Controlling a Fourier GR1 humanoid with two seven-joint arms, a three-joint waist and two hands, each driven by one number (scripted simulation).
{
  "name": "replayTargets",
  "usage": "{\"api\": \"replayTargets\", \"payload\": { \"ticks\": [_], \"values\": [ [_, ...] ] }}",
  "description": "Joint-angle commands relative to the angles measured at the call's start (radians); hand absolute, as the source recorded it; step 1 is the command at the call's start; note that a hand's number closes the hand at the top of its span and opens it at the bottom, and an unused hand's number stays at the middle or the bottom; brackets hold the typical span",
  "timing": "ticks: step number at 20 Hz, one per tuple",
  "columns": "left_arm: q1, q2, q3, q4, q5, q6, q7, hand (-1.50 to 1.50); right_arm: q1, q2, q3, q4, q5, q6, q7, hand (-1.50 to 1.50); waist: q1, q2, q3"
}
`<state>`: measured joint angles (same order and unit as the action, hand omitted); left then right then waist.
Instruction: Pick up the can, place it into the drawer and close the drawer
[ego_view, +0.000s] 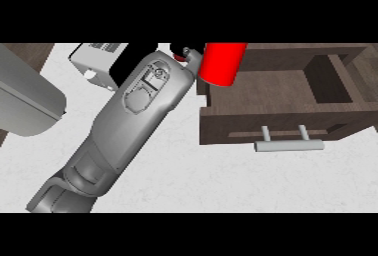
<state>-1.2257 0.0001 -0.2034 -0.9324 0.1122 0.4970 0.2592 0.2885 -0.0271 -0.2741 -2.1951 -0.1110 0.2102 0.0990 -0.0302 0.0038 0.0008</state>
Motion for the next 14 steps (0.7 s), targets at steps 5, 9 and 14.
{"api": "replayTargets", "payload": {
  "ticks": [5, 9, 14],
  "values": [
    [-0.199, 0.0, -0.042, 0.224, 0.097, 0.047, -0.023, 1.5, -0.043, 0.001, 0.01, 0.07, 0.015, -0.007, -0.031, -1.5, -0.009, 0.004, 0.001],
    [-0.249, 0.0, -0.053, 0.318, 0.164, 0.039, -0.076, 1.5, -0.055, -0.023, -0.003, 0.078, 0.002, 0.009, -0.045, -1.5, -0.021, 0.006, 0.001],
    [-0.275, 0.0, -0.093, 0.429, 0.201, 0.044, -0.149, 1.5, -0.052, -0.007, 0.003, 0.054, 0.007, -0.01, -0.014, -1.5, -0.029, 0.01, 0.001]
  ]
}}
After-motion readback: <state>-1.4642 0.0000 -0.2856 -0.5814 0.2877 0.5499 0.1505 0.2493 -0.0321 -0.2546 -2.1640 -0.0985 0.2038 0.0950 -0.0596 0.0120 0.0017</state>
